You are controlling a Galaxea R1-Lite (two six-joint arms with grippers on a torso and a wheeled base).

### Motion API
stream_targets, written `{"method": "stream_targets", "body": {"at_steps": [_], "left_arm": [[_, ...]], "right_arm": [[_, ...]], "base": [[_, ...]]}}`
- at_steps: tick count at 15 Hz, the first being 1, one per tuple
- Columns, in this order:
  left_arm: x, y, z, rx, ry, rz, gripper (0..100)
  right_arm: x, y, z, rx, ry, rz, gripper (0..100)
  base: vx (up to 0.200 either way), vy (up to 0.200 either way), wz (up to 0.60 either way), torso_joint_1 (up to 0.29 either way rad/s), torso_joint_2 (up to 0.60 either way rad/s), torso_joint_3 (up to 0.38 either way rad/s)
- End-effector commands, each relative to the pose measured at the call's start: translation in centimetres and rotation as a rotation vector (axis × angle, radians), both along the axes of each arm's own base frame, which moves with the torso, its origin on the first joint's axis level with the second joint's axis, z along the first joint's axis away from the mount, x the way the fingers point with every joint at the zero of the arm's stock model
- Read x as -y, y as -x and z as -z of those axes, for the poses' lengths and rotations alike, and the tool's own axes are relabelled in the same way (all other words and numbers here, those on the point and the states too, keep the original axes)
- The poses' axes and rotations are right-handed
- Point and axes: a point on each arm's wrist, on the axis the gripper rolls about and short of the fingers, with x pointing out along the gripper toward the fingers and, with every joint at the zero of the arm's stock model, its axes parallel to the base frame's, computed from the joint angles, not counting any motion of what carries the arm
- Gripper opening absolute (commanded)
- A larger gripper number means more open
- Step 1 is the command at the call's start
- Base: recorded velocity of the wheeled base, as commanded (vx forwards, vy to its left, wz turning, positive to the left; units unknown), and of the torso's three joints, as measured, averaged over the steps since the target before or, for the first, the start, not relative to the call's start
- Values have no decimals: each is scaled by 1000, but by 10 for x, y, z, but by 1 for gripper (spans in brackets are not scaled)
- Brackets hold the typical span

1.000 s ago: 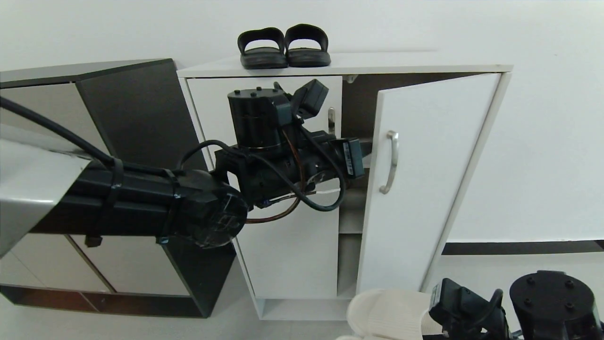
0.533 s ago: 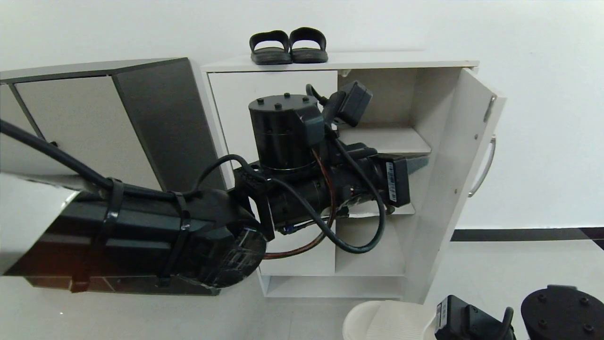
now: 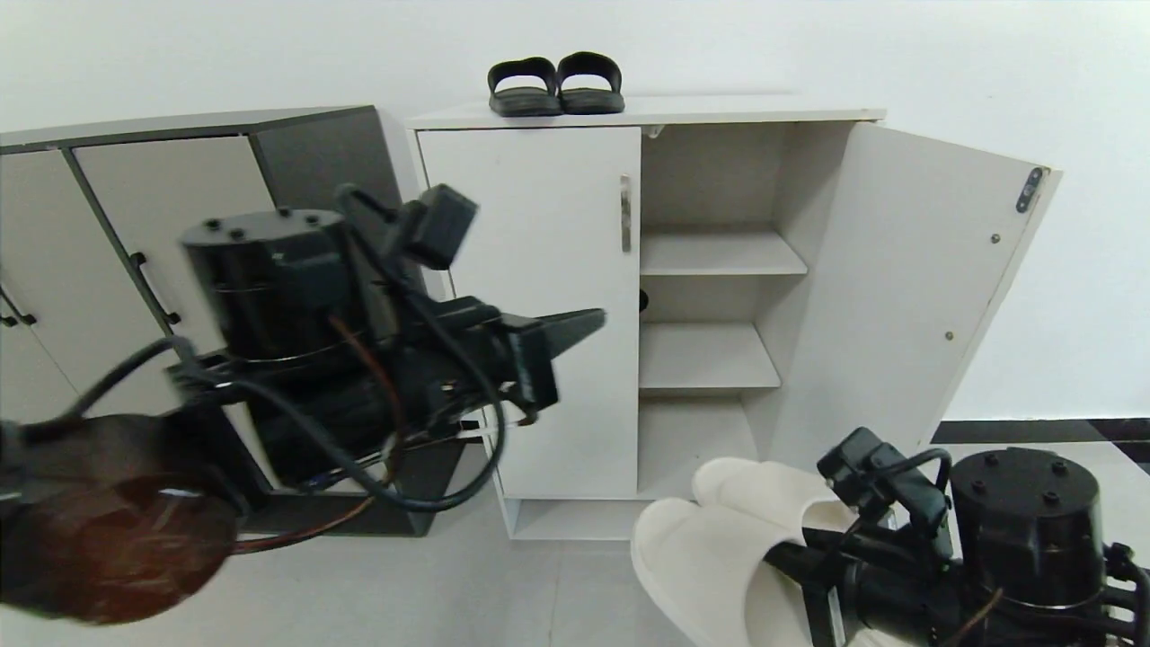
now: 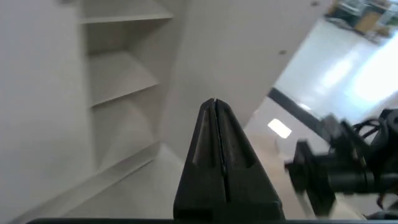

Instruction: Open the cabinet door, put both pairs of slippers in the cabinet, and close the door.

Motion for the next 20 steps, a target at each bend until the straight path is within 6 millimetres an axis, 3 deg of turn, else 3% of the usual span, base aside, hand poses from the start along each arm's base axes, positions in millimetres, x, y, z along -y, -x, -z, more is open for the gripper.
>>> {"method": "stream_targets", "body": {"at_steps": [1,2,4,5,6,7,9,12,14,16,17,20], "left_arm": [[-96,87,0,64,-16,-346,0],[-120,124,3,61,-18,-481,0],[-148,184,11,50,-26,-645,0],[-155,200,17,37,-41,-690,0],[-169,231,39,26,-127,-852,0],[-174,246,62,-9,-208,-1004,0],[-170,258,99,-33,-234,-1181,0],[-167,255,145,-64,-261,-1209,0],[-166,254,150,44,-225,-1099,0],[-160,250,153,136,-210,-832,0],[-160,250,160,74,-255,-796,0],[-160,250,158,105,-251,-799,0]], "right_arm": [[-13,-23,7,0,23,107,0],[-21,-38,9,27,42,225,0],[-34,-62,12,66,42,440,0],[-37,-67,12,73,29,481,0],[-34,-79,14,84,35,557,0],[-33,-84,14,96,39,594,0],[-31,-88,18,95,51,615,0],[-32,-88,18,99,47,614,0],[-32,-88,18,98,48,614,0],[-35,-88,23,98,48,607,0],[-35,-89,24,105,41,607,0],[-39,-91,27,122,48,595,0]], "base": [[0,0,0,0,0,0],[0,0,0,0,0,0],[0,0,0,0,0,0],[0,0,0,0,0,0],[0,0,0,0,0,0],[0,0,0,0,0,0],[0,0,0,0,0,0],[0,0,0,0,0,0],[0,0,0,0,0,0],[0,0,0,0,0,0],[0,0,0,0,0,0],[0,0,0,0,0,0]]}}
